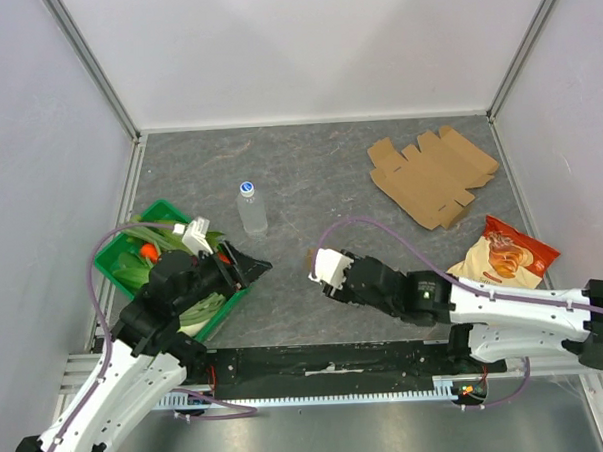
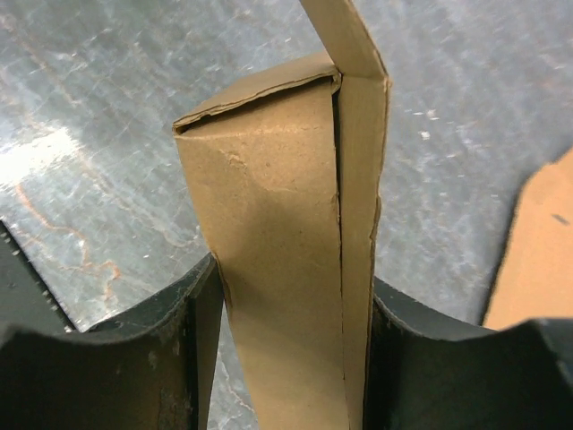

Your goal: Fold the paper box

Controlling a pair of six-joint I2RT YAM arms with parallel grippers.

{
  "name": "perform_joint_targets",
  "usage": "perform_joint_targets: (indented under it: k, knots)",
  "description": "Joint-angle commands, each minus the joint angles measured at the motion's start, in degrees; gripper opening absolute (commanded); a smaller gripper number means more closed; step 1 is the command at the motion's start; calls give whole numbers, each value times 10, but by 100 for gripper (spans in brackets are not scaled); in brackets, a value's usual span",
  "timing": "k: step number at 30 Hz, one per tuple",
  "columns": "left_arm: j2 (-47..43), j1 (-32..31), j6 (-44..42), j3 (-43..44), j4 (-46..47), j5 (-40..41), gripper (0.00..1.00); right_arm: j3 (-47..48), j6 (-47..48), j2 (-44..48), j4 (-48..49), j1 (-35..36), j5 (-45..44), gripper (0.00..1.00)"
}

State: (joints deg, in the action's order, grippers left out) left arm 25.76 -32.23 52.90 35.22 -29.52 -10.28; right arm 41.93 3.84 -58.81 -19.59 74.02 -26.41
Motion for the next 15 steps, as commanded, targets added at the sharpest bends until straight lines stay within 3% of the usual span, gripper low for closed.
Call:
perform_joint_targets:
  k: [1, 5, 11, 15]
  knots:
    - [25, -10, -132, -25, 53, -11, 73, 60, -23, -54, -69, -60, 162, 50]
    - [50, -65, -193, -32, 125, 13, 75, 105, -16, -126, -134, -101, 251, 50]
    - [137, -148, -330, -38, 205, 85, 74, 131, 1, -172, -158, -150, 326, 50]
    - [188, -154, -380, -46, 261, 69, 66, 126, 13, -180, -156, -173, 353, 50]
